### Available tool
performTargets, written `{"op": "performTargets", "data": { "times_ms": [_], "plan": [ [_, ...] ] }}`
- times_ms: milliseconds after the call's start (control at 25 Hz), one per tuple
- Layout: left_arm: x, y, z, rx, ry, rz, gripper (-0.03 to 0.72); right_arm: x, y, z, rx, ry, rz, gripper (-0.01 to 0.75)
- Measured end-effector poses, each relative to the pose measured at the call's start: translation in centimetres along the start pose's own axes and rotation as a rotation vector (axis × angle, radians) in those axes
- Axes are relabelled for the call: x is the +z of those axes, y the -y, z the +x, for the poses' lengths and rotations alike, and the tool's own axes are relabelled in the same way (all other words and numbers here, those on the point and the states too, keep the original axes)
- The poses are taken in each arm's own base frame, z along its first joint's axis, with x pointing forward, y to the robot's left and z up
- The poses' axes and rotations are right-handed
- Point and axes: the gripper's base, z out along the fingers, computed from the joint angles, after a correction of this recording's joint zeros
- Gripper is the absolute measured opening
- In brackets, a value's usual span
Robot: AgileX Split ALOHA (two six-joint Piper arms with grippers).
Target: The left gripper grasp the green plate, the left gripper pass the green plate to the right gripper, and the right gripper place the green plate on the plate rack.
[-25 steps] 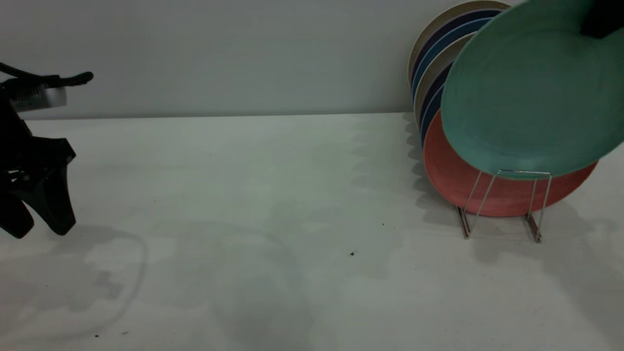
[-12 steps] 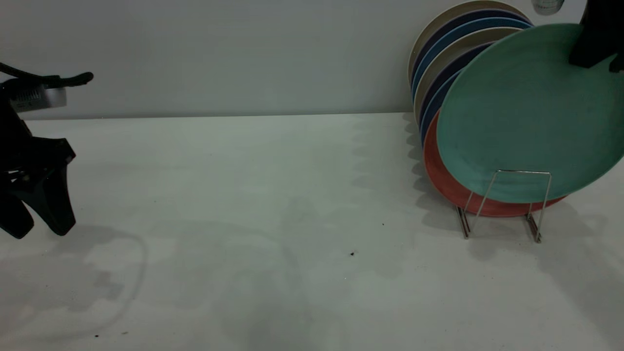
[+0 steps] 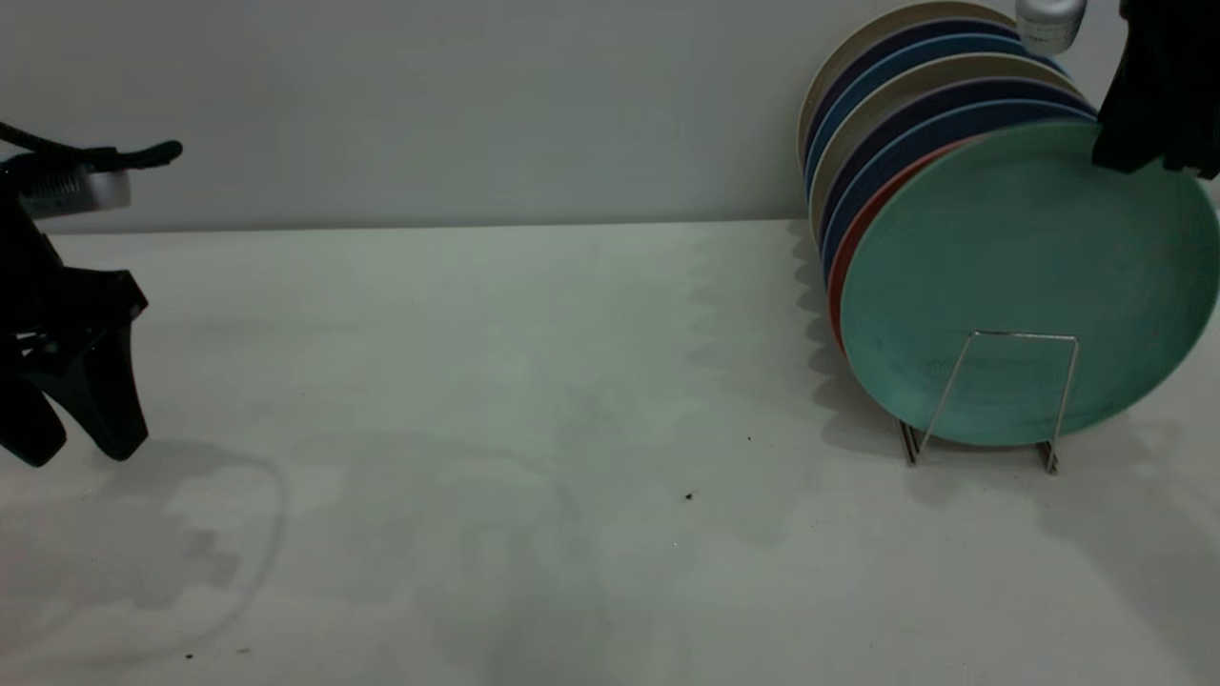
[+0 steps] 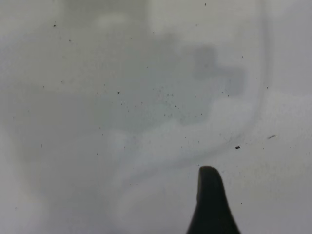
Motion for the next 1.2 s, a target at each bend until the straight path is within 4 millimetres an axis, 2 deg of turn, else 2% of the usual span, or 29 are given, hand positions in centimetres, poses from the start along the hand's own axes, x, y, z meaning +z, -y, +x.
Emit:
{"op": "performTargets", "data": {
  "times_ms": [200,480,640,760,880,1080,1200],
  "plan": [
    [0.0,0.0,0.0,0.000,0.000,0.000,0.539,0.0,-0.2,-0.1,0.035,0.006,-0.026,0.314],
    [0.0,0.0,0.0,0.000,0.000,0.000,0.539,-0.2,-1.1,-0.2,0.137,0.008,-0.132,0.324],
    [0.0,0.0,-0.1,-0.002,0.010,-0.003,0.539,-1.1,-1.5,-0.4,0.350,-0.003,-0.199,0.326],
    [0.0,-0.1,-0.3,0.005,0.029,-0.016,0.539,-2.3,-1.3,-0.6,0.606,-0.021,-0.205,0.326],
    [0.0,-0.3,-0.3,0.022,0.029,-0.037,0.539,-4.5,0.0,-0.9,0.794,-0.020,-0.144,0.326],
    [0.0,-0.7,0.0,0.037,0.001,-0.082,0.539,-7.9,1.6,-0.6,0.963,-0.071,-0.046,0.326],
    [-0.4,-1.0,0.3,0.012,-0.021,-0.115,0.539,-9.1,1.4,-0.1,1.024,-0.144,-0.051,0.326]
  ]
}}
